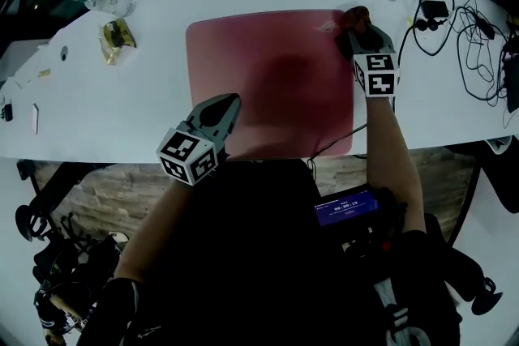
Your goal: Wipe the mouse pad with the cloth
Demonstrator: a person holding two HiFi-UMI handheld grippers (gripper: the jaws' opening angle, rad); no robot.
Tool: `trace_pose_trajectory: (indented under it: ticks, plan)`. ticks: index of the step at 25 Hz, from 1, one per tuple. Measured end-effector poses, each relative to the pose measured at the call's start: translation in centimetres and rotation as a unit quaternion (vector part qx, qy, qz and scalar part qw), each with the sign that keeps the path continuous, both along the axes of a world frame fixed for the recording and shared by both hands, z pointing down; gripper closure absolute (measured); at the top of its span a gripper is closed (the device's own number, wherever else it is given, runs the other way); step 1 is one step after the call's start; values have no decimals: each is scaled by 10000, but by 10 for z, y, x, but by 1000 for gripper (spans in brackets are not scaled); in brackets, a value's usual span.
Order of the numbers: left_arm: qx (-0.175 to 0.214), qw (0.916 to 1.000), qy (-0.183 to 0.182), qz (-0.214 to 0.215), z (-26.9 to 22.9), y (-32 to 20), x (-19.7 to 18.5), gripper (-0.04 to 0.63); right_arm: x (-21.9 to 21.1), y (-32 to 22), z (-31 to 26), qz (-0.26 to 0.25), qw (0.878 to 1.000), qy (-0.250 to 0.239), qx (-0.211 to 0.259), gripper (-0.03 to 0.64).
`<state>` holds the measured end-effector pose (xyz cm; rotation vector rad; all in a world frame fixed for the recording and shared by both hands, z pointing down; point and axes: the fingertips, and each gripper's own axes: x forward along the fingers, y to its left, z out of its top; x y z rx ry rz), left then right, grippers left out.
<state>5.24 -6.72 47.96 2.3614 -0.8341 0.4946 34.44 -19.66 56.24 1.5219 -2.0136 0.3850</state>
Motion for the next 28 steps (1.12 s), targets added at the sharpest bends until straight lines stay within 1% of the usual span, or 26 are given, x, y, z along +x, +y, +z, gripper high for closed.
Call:
trace_pose_trajectory:
  ticks: [3, 6, 12, 14, 21, 28]
  plan:
    - [70, 9999, 76, 47, -3, 1, -3, 588, -8, 9, -15, -42, 9996, -210, 202, 485]
    - [185, 9997, 151, 78, -9, 2, -10, 588, -24, 20, -36, -153, 9978, -504, 413, 484]
    - [417, 9987, 271, -54, -21, 6, -39, 587, -62, 52, -74, -250, 9900, -1198, 708, 485]
    - [473, 9983, 327, -99, -26, 9, -51, 588, -76, 63, -85, -334, 9871, -1356, 783, 485]
    - [613, 9966, 518, -196, -39, 19, -91, 586, -122, 99, -124, -533, 9769, -1751, 1106, 485]
    - [748, 9949, 671, -128, -48, 23, -116, 586, -157, 129, -146, -557, 9711, -1921, 1305, 485]
